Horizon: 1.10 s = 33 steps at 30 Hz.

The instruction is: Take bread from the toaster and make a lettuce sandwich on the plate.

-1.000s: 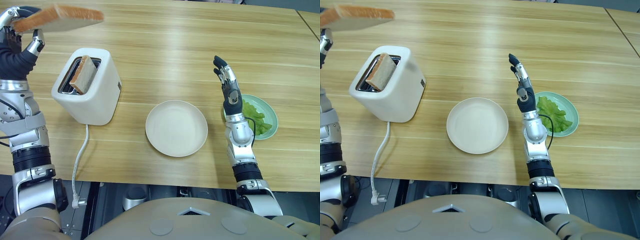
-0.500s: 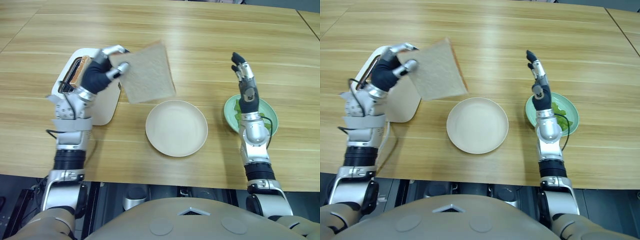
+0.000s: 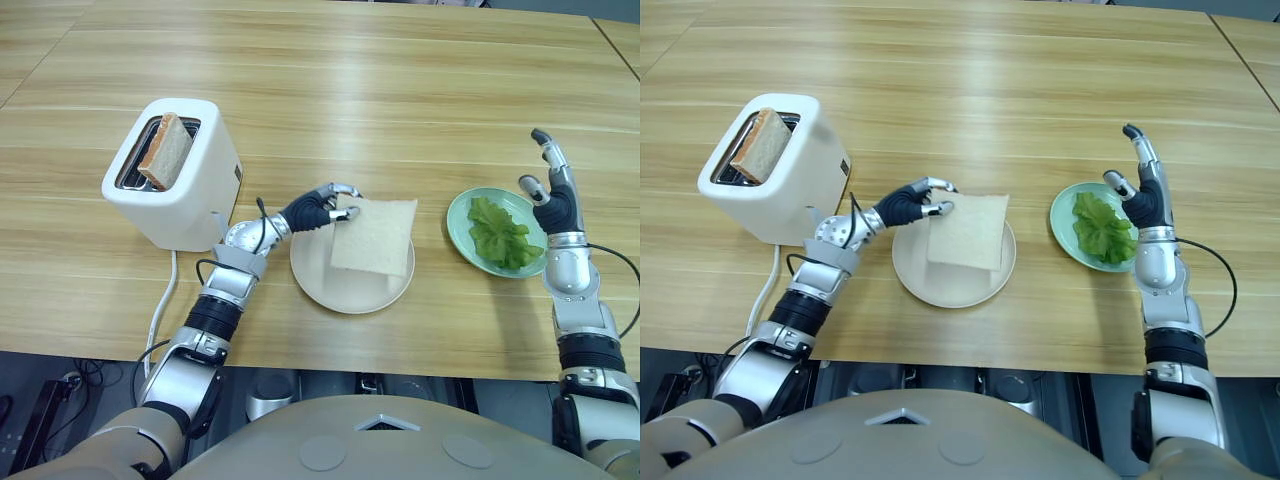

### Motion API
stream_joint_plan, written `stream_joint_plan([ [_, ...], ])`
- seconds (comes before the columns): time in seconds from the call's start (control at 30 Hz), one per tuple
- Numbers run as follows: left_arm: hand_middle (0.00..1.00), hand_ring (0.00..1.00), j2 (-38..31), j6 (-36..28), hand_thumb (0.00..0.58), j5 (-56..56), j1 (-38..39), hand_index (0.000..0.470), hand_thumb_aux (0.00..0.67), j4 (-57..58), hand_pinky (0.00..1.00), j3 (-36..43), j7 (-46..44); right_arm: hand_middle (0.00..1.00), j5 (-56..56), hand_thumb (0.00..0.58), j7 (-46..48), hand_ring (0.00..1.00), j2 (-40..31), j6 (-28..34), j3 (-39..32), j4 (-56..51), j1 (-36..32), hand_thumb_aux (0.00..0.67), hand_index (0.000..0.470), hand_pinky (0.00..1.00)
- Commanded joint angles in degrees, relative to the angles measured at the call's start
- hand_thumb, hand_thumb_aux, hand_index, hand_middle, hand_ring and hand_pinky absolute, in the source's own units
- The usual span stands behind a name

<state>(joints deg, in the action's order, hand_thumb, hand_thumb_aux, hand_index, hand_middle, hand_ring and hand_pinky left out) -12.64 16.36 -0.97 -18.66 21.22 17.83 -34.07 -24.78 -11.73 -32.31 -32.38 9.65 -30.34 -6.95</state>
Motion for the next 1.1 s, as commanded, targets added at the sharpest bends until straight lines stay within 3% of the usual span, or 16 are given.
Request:
stream_joint_plan([
  [0.03,0.97,0.97,0.5,-0.9,0.580,-1.9,1.1,0.460,0.670,2.0,0.97,1.1,-0.1,0.00,-5.2,0.000,-2.8,0.00,-1.6,4.1,-3.5,-4.0,0.6,0.000,0.000,0.00],
  [0.3,0.94,0.94,0.1,-0.2,0.580,-5.1,2.5,0.460,0.670,1.3,0.94,1.3,2.1,0.00,-14.3,0.000,-9.6,0.00,-4.7,12.6,-11.9,-13.0,-2.0,0.000,0.000,0.00],
  [0.43,0.85,0.85,-0.6,0.3,0.580,-6.5,3.5,0.458,0.667,-0.3,0.85,1.0,3.7,0.00,-16.2,0.000,-11.9,0.00,-5.5,15.1,-15.0,-16.1,-3.1,0.000,0.000,0.00],
  [0.47,0.82,0.82,-0.7,0.3,0.578,-6.7,3.7,0.433,0.631,-0.9,0.82,0.7,4.3,0.00,-16.6,0.000,-12.3,0.00,-5.6,15.8,-15.8,-16.9,-3.3,0.000,0.000,0.00],
  [0.53,0.81,0.81,-0.8,0.0,0.577,-6.5,3.9,0.428,0.623,-2.1,0.81,-0.3,5.4,0.00,-17.1,0.000,-12.9,0.00,-5.9,16.7,-17.0,-18.3,-3.7,0.000,0.000,0.00],
  [0.67,0.80,0.80,-1.0,-1.0,0.580,-5.9,4.1,0.460,0.670,-4.7,0.80,-2.1,7.2,0.00,-16.9,0.000,-13.6,0.00,-6.3,17.5,-19.1,-19.4,-3.9,0.000,0.000,0.00],
  [0.87,0.78,0.78,-1.6,-1.3,0.580,-8.1,4.7,0.455,0.662,-6.8,0.78,-3.5,10.9,0.00,-17.1,0.000,-13.5,0.00,-6.4,18.5,-22.2,-20.5,-4.2,0.000,0.000,0.00],
  [0.93,0.77,0.77,-2.0,-0.6,0.567,-10.4,4.6,0.391,0.570,-6.6,0.77,-3.3,13.1,0.00,-16.9,0.071,-13.5,0.00,-6.3,18.5,-22.8,-20.9,-4.4,0.042,0.029,0.00],
  [0.97,0.77,0.77,-2.0,-0.5,0.567,-10.8,4.5,0.391,0.570,-6.5,0.77,-3.1,13.5,0.00,-16.8,0.071,-13.6,0.00,-6.3,18.5,-23.0,-21.1,-4.5,0.042,0.029,0.00],
  [1.0,0.76,0.76,-1.9,-0.4,0.552,-11.0,4.6,0.359,0.523,-6.4,0.76,-2.8,13.4,0.00,-16.7,0.104,-13.6,0.00,-6.3,18.4,-23.3,-21.2,-4.6,0.063,0.043,0.00],
  [1.03,0.74,0.74,-1.9,-0.3,0.524,-11.2,4.7,0.317,0.462,-6.2,0.74,-2.4,13.4,0.00,-16.6,0.209,-13.7,0.00,-6.3,18.4,-23.5,-21.4,-4.7,0.134,0.092,0.00],
  [1.07,0.73,0.73,-1.9,-0.2,0.519,-11.5,4.7,0.310,0.452,-5.8,0.73,-2.1,13.3,0.00,-16.5,0.288,-13.8,0.00,-6.2,18.3,-23.7,-21.5,-4.8,0.194,0.133,0.00],
  [1.1,0.73,0.73,-2.0,0.0,0.519,-11.7,4.7,0.310,0.452,-5.5,0.73,-1.8,13.2,0.00,-16.5,0.288,-14.0,0.00,-6.2,18.2,-23.8,-21.5,-4.9,0.194,0.133,0.00],
])
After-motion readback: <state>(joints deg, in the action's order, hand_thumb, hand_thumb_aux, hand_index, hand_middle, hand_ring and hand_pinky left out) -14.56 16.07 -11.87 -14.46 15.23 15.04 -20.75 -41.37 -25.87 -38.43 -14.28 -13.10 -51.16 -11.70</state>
